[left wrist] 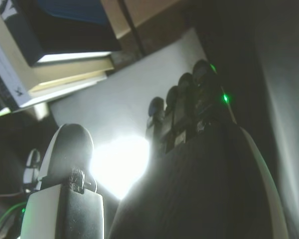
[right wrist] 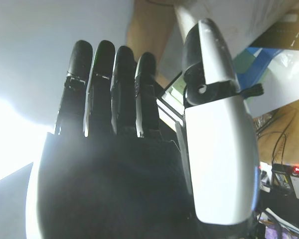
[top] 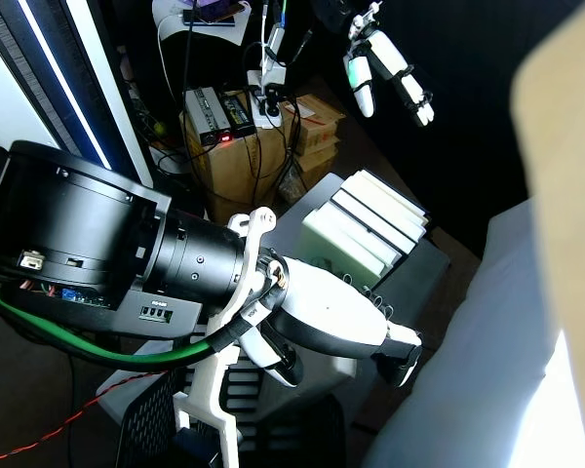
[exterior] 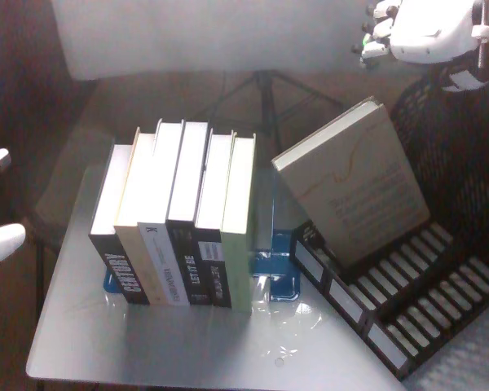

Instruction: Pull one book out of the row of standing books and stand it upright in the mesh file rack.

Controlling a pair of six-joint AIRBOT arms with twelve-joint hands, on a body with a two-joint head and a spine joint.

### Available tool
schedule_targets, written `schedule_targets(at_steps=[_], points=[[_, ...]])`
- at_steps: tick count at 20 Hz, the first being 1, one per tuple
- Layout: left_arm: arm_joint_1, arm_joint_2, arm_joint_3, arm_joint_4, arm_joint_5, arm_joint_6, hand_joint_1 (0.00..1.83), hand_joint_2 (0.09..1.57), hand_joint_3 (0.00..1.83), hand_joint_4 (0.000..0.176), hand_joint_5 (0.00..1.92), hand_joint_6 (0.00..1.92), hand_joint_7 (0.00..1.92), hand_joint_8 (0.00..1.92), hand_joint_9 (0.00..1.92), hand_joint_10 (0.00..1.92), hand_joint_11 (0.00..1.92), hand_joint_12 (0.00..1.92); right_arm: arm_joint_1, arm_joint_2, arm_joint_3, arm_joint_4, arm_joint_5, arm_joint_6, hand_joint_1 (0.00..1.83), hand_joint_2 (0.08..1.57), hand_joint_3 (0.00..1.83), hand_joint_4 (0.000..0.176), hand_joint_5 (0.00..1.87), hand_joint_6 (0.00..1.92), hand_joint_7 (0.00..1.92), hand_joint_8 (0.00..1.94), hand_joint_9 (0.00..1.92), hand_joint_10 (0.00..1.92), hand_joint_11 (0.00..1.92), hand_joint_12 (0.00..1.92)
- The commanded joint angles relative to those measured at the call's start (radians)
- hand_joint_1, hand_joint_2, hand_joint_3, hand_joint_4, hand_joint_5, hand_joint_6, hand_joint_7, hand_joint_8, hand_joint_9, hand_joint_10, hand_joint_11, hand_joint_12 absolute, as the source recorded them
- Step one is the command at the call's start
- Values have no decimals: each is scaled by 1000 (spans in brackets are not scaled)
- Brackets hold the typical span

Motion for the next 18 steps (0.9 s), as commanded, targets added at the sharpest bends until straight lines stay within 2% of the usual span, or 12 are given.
schedule_targets(at_steps=[1, 3, 6, 8, 9, 10, 11, 12, 13, 14, 16, 18], points=[[-5, 2, 8, -14, -116, -5, 528, 1344, 1, 31, 95, 2, 3, 0, 0, 0, 0, 0, 2, 17, -1, -15, -91, -10, 1100, 1110, 7, 0, 108, 412, 281, 0, 70, 857, 0, 1365], [-5, 1, 8, -14, -116, -6, 530, 1345, 1, 22, 96, 2, 3, 1, 0, 0, 0, 0, 0, 19, -3, -15, -91, -10, 1075, 1112, 3, 0, 82, 383, 226, 0, 14, 849, 0, 1326], [-5, 0, 8, -14, -116, -7, 533, 1335, 0, 24, 105, 5, 16, 4, 0, 0, 0, 0, -4, 25, -9, -15, -91, -10, 1027, 1124, 5, 0, 108, 333, 227, 2, 36, 823, 0, 1352], [-5, 0, 8, -14, -116, -7, 533, 1339, 0, 29, 95, 0, 1, 0, 0, 0, 0, 0, -4, 34, -17, -2, -93, -10, 806, 1243, 24, 0, 52, 288, 177, 0, 27, 720, 0, 1272], [-5, 0, 7, -14, -117, -8, 543, 1334, 0, 35, 101, 3, 5, 1, 0, 0, 0, 0, -4, 42, -24, 22, -93, -10, 691, 1287, 26, 6, 22, 265, 144, 1, 23, 613, 0, 1155], [-5, 0, 6, -14, -117, -8, 538, 1334, 0, 35, 100, 2, 4, 1, 0, 0, 0, 0, -4, 54, -37, 57, -92, -10, 640, 1316, 15, 0, 19, 221, 116, 0, 33, 495, 0, 1069], [-5, 0, 6, -14, -117, -8, 539, 1336, 0, 24, 103, 3, 7, 2, 0, 0, 0, 0, -4, 55, -59, 85, -88, -10, 610, 1331, 10, 0, 10, 174, 71, 1, 24, 383, 0, 983], [-5, 0, 4, -15, -118, -8, 528, 1340, 0, 22, 101, 2, 5, 1, 0, 0, 0, 0, -4, 55, -66, 91, -86, -10, 547, 1351, 9, 0, 6, 42, 13, 0, 25, 223, 0, 683], [-5, 0, 3, -18, -119, -8, 525, 1341, 1, 24, 98, 1, 2, 0, 0, 0, 0, 0, 18, 68, -77, 103, -66, -10, 537, 1379, 9, 7, 0, 8, 2, 0, 6, 46, 0, 178], [-5, 0, 0, -20, -122, -7, 510, 1346, 3, 30, 91, 0, 0, 0, 0, 0, 0, 0, 14, 70, -75, 167, -60, -10, 490, 1400, 12, 9, 0, 1, 0, 0, 0, 8, 0, 35], [-5, 0, 0, -21, -124, -8, 560, 1338, 0, 31, 96, 2, 0, 0, 0, 0, 0, 0, 1, 49, -46, 252, -44, -10, 461, 1426, 17, 0, 0, 0, 0, 0, 0, 0, 0, 0], [-5, -1, 0, -22, -125, -7, 580, 1336, 0, 25, 97, 2, 4, 1, 0, 0, 0, 0, -25, 9, 2, 332, -16, -13, 759, 1370, 0, 0, 0, 0, 0, 0, 0, 0, 0, 0]])
